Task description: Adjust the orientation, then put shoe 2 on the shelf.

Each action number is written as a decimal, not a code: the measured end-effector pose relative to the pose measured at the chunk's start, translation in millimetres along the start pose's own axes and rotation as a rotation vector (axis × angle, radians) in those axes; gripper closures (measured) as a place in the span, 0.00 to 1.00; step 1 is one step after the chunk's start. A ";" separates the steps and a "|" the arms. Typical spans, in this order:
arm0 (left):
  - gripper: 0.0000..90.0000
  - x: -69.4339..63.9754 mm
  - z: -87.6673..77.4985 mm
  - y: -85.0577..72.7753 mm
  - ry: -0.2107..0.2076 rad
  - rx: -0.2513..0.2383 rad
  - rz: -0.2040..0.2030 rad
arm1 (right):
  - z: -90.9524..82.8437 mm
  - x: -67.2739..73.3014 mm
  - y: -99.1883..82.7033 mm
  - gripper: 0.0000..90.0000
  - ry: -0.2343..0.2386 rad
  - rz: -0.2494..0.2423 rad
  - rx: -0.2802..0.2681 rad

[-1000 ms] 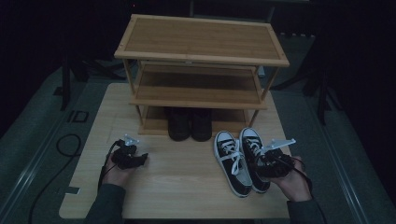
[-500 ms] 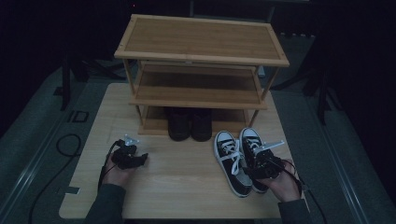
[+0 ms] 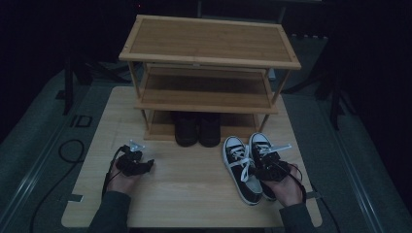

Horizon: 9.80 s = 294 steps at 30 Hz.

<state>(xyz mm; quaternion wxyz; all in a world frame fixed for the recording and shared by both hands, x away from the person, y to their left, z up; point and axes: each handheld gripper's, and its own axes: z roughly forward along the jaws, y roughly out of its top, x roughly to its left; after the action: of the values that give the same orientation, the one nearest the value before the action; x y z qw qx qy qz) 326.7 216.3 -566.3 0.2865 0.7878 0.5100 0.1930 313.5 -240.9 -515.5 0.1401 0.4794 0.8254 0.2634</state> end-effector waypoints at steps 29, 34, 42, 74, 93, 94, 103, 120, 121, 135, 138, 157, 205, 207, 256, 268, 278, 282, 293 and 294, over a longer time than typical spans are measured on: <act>0.49 -0.3 0.3 -0.2 0.002 -0.004 -0.001 | -10.3 -14.3 -12.7 0.94 0.024 -0.229 0.013; 0.49 -0.5 0.2 -0.4 0.002 -0.005 -0.001 | -8.2 -19.9 -10.7 0.87 0.048 -0.203 0.015; 0.49 -0.7 0.3 -0.3 0.002 -0.005 -0.001 | -2.2 -22.2 -10.8 0.81 0.078 -0.183 0.026; 0.49 -1.0 1.0 -0.2 -0.001 -0.011 0.000 | -22.2 -41.8 -0.3 0.94 0.164 -0.235 0.013; 0.49 -1.0 1.1 -0.4 -0.001 -0.013 0.001 | -29.4 -39.7 8.9 0.94 0.202 -0.305 0.018; 0.49 -0.9 1.0 -0.4 -0.001 -0.013 0.002 | -30.3 -39.1 9.5 0.94 0.205 -0.307 0.019; 0.49 -1.1 1.1 -0.4 -0.001 -0.013 0.000 | -35.1 -35.5 15.3 0.94 0.215 -0.335 0.014; 0.49 -1.2 1.0 -0.5 -0.001 -0.013 0.001 | -47.3 -28.1 31.0 0.94 0.247 -0.393 -0.014; 0.49 -1.2 1.0 -0.5 -0.001 -0.013 0.001 | -48.1 -27.6 32.1 0.94 0.248 -0.394 -0.017; 0.49 -1.2 0.9 -0.5 -0.002 -0.012 0.003 | -61.1 -17.9 51.8 0.94 0.286 -0.433 -0.046; 0.48 -1.2 0.9 -0.5 -0.002 -0.012 0.004 | -61.6 -16.3 57.5 0.94 0.285 -0.449 -0.040; 0.48 -1.1 1.0 -0.5 -0.003 -0.013 0.004 | -71.5 -0.5 81.6 0.93 0.299 -0.546 -0.055; 0.47 -2.5 2.2 0.0 -0.005 -0.020 0.007 | -99.3 33.1 117.1 0.94 0.411 -0.636 -0.133; 0.47 -2.5 2.2 0.0 -0.005 -0.020 0.007 | -102.7 36.9 121.0 0.94 0.424 -0.648 -0.145; 0.47 -2.9 2.9 0.4 -0.010 -0.022 0.011 | -81.4 18.4 197.9 0.94 0.198 -0.511 -0.236; 0.47 -3.1 3.2 0.5 -0.011 -0.024 0.012 | -72.6 19.3 205.1 0.94 0.108 -0.379 -0.272; 0.47 -3.1 3.3 0.6 -0.010 -0.024 0.012 | -71.8 26.4 208.1 0.94 0.041 -0.357 -0.266; 0.47 -3.1 3.3 0.6 -0.011 -0.024 0.013 | -69.2 29.2 211.1 0.94 0.010 -0.310 -0.282; 0.46 -3.2 3.3 0.5 -0.011 -0.023 0.015 | -66.9 38.6 218.0 0.76 -0.096 -0.334 -0.247; 0.46 -3.1 3.2 0.5 -0.011 -0.023 0.016 | -68.0 36.7 218.1 0.73 -0.090 -0.334 -0.252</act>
<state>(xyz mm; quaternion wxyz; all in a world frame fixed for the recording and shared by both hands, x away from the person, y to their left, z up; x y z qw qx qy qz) 327.7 212.5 -568.5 0.2969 0.7895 0.4998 0.1966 418.7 -142.0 -334.7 0.2773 0.3262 0.8468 0.3158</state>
